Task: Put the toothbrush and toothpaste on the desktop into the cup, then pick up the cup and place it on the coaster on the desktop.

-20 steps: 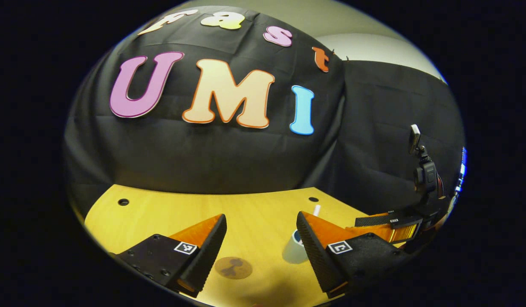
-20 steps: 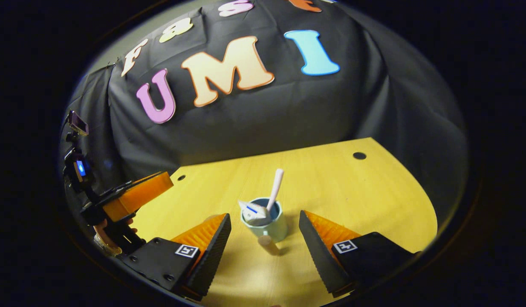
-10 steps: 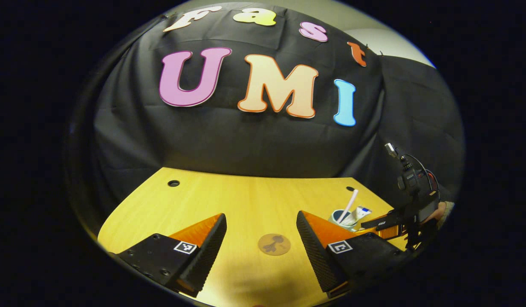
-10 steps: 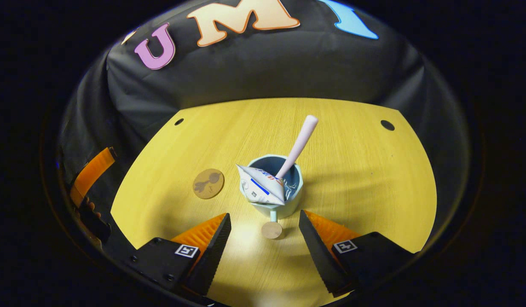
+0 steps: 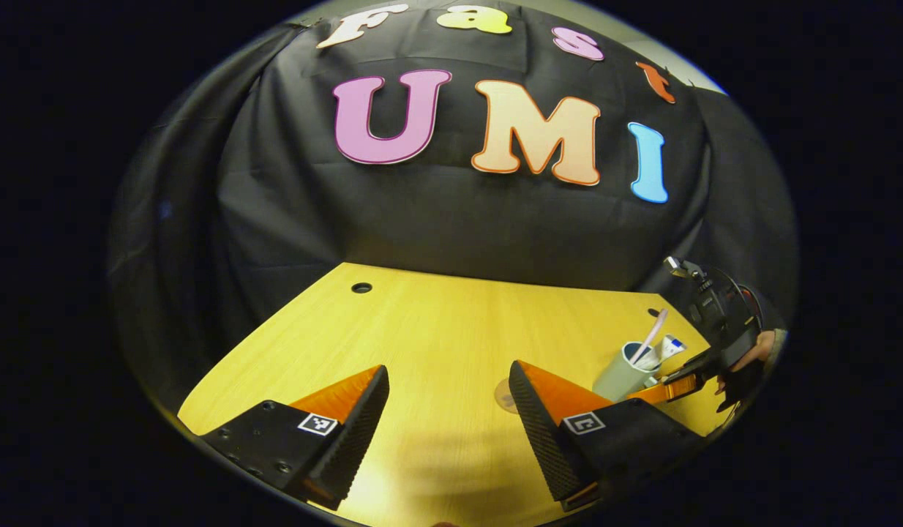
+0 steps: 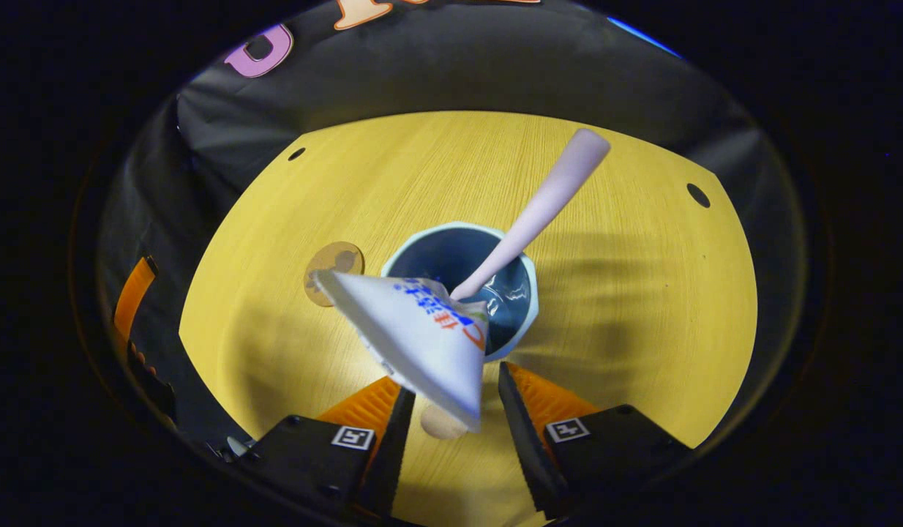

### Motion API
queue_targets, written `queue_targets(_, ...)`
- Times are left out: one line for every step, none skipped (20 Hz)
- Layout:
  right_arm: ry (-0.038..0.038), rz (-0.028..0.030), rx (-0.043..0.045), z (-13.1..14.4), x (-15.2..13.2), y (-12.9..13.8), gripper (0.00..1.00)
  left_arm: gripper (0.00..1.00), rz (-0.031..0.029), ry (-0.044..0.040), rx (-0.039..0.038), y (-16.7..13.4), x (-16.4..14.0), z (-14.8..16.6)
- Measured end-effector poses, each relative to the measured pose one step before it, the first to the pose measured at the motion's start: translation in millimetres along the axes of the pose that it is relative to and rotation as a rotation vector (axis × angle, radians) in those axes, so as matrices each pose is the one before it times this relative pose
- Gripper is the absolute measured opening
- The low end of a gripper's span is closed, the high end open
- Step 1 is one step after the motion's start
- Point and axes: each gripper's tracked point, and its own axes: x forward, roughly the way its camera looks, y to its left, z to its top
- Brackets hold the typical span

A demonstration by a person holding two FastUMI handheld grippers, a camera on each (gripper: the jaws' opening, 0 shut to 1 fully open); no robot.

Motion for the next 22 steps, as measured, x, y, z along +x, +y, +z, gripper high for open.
queue_targets(0.01221,-0.00769,-0.00557,-0.64,2.02,-2.32,0.55,0.95,0.01193,0.00952,0.00133,1.1,-2.39,-4.14)
queue_targets(0.01456,-0.00486,0.0002,-0.95,0.28,-1.38,0.52,0.95,0.01345,0.00944,-0.00054,1.65,-1.68,-3.23)
queue_targets(0.0092,0.00771,0.00686,-0.78,0.07,1.93,0.5,0.95,0.01334,0.01555,-0.00476,1.46,-0.46,-4.25)
queue_targets(0.01113,0.00365,0.00427,-1.81,0.18,0.58,0.49,0.95,0.00556,0.00249,-0.0065,0.34,-0.99,-0.75)
queue_targets(-0.00261,-0.00277,-0.01023,0.86,2.64,-1.62,0.41,0.95,0.00336,-0.0027,-0.00992,0.04,-0.25,1.26)
queue_targets(0.00927,-0.01136,-0.01453,-0.49,-1.77,-1.84,0.32,0.95,0.00217,-0.00263,-0.00904,-0.33,0.24,0.91)
queue_targets(-0.0038,-0.01872,-0.0266,1.22,-1.43,-2.13,0.39,0.95,0.00032,-0.00308,-0.00711,-0.26,0.89,1.66)
queue_targets(0.00262,-0.01098,-0.02229,-1.93,2.34,-0.51,0.35,0.95,0.0019,-0.00109,-0.00382,0.26,1.03,-1.26)
queue_targets(-0.00004,-0.00812,-0.0138,-0.35,-1.67,-1.12,0.24,0.95,0.00148,-0.00524,-0.00282,0.14,1.33,1.57)
queue_targets(-0.0054,-0.00736,-0.00002,1.03,-0.37,-1.73,0.23,0.95,0.00035,0.00176,-0.00252,-0.78,0.42,0.53)
queue_targets(-0.00609,-0.00592,0.00396,2.93,-0.66,-0.16,0.22,0.95,0.00198,-0.00039,-0.0023,0.29,1.78,-0.03)
queue_targets(0.00242,-0.00403,0.00084,-0.54,-0.57,1.55,0.19,0.95,-0.00061,0.00238,-0.00565,0.42,-0.41,-1.12)
queue_targets(-0.00509,-0.00156,-0.00379,-0.74,0.61,0.41,0.19,0.95,-0.00448,0.00243,-0.00788,-0.29,-0.5,-1.39)
queue_targets(0.00219,-0.00022,-0.00273,-0.48,-0.8,0.37,0.19,0.95,-0.00634,0.00342,-0.00817,-0.89,0.64,-1.73)
queue_targets(0.0057,0.00605,-0.00391,-0.78,-0.5,1.92,0.19,0.95,-0.00618,0.00201,-0.00585,-0.78,-0.3,0.1)
queue_targets(0.00193,0.00676,-0.00111,0.3,-1.12,2.55,0.19,0.95,-0.00429,0.00074,-0.00671,0.05,-0.16,0.38)
queue_targets(-0.00495,0.0032,-0.00758,-1.18,-2.93,3.79,0.19,0.95,-0.00276,-0.00054,-0.01094,-0.3,0.17,-0.14)
queue_targets(-0.00776,-0.00177,-0.00895,2.22,-2.31,3.14,0.19,0.95,-0.00475,0.00344,-0.01289,0.55,0.56,-1.23)
queue_targets(-0.00646,-0.00262,-0.01134,2.43,-3.47,5.3,0.19,0.95,-0.00452,0.00398,-0.0158,0.13,-0.35,-1.9)
queue_targets(-0.00646,0.00413,-0.01076,3.71,-2.57,5.89,0.19,0.95,-0.00345,0.01012,-0.01644,1.76,-1.04,-2.25)
queue_targets(-0.01075,0.0082,-0.01064,5.32,-2.59,8.3,0.19,0.95,-0.00287,0.00589,-0.01524,3.83,-4.59,-4.16)
queue_targets(-0.01034,0.00829,-0.01131,5.79,-2.25,7.64,0.19,0.95,-0.00012,0.00226,-0.01128,4.33,-3.79,-1.31)
